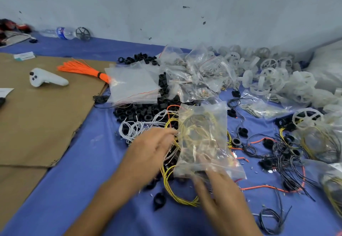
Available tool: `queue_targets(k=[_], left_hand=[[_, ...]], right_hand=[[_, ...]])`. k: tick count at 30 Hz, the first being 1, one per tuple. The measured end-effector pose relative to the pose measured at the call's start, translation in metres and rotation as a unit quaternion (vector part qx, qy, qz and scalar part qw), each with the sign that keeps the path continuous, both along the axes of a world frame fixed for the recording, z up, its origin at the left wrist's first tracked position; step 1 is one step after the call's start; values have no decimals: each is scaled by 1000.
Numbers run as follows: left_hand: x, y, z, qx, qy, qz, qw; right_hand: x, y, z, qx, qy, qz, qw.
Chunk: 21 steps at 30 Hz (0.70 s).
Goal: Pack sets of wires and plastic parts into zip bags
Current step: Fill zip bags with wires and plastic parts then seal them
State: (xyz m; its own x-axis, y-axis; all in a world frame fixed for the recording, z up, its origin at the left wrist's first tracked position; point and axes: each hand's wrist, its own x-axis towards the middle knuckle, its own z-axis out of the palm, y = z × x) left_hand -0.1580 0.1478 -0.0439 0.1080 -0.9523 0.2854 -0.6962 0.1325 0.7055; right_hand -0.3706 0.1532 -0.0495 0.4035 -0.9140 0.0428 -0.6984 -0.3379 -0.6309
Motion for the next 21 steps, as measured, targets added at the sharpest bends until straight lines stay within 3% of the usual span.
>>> queue_targets(k=[2,4,6,11,14,17,18,21], left_hand=[[43,-10,-16,13,-38,140,989],[83,-18,-33,87,-113,266,953],[106,-24,-47,183,-131,309,924],[111,-31,-43,116,3,309,944],[106,-25,-26,41,134,286,948],[97,-11,9,-67,108,275,953],[92,-6,25,-95,135,262,951],[64,18,66,-62,309,110,943]], right_hand=[[-9,11,-1,-107,-40,-37,993],[-12,17,5,-178,-60,-96,978],[-20,8,5,-207,-56,-124,969],[-19,-15,13,-253,1,-94,963],[-20,-23,20,-187,-30,-71,979],[-19,-30,28,-154,-49,-58,985],[-17,-34,31,-152,-48,-54,986],[-11,-45,41,-157,-26,-42,986]])
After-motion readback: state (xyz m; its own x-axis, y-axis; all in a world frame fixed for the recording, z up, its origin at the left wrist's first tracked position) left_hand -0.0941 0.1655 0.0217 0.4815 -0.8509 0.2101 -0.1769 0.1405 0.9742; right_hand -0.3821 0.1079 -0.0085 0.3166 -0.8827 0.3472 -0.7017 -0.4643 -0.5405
